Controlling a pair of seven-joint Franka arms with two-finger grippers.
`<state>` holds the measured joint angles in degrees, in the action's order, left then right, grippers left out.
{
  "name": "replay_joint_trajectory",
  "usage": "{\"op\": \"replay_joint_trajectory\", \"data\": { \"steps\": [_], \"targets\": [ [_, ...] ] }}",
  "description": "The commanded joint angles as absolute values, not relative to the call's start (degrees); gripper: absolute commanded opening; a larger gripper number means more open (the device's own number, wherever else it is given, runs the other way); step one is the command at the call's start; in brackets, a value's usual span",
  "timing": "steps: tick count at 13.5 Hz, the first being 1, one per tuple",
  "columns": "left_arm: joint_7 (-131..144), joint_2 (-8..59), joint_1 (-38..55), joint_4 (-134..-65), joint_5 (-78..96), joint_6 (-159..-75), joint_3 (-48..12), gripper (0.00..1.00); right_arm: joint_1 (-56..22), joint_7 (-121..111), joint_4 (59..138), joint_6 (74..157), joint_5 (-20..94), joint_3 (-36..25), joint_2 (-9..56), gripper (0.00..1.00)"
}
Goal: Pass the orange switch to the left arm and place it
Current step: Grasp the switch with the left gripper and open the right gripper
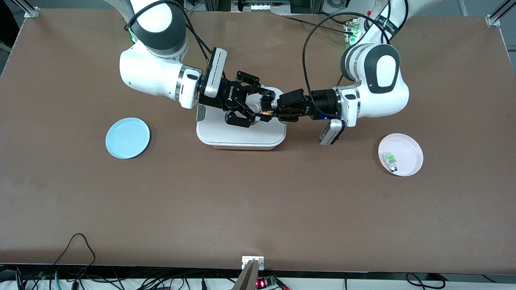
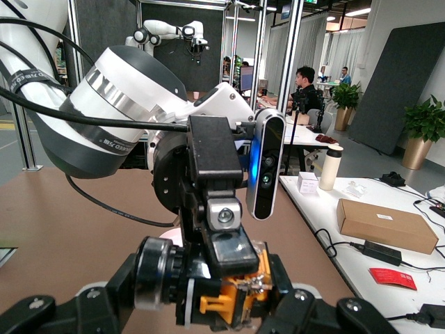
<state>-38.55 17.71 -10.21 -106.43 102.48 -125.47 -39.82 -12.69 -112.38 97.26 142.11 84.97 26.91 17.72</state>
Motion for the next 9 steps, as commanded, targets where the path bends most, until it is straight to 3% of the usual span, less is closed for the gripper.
{"op": "replay_joint_trajectory", "data": {
  "steps": [1, 2, 3, 4, 5, 9],
  "targets": [
    [-39.9, 16.3, -11.2, -107.2, 103.7, -126.1, -40.3, 0.0, -13.7, -113.6, 95.6, 144.2, 86.6, 27.0, 18.9, 0.3],
    [-39.9, 16.3, -11.2, -107.2, 103.7, -126.0, -40.3, 0.0, -13.8, -113.6, 95.6, 144.2, 86.6, 27.0, 18.9, 0.32],
    [-39.8, 16.3, -11.2, -107.2, 103.7, -126.0, -40.3, 0.0, -13.8, -112.8, 95.6, 144.2, 86.7, 27.0, 18.9, 0.49],
    [-39.8, 16.3, -11.2, -107.2, 103.7, -126.0, -40.3, 0.0, -13.7, -112.6, 95.6, 144.2, 86.7, 27.0, 18.9, 0.89],
    [-39.8, 16.3, -11.3, -107.2, 103.7, -125.9, -40.3, 0.0, -13.7, -112.0, 95.6, 144.2, 87.2, 27.0, 18.9, 1.0],
    [-39.5, 16.3, -11.4, -107.2, 103.7, -125.7, -40.3, 0.0, -13.6, -110.6, 94.8, 144.2, 87.2, 26.9, 18.5, 1.0]
  ]
}}
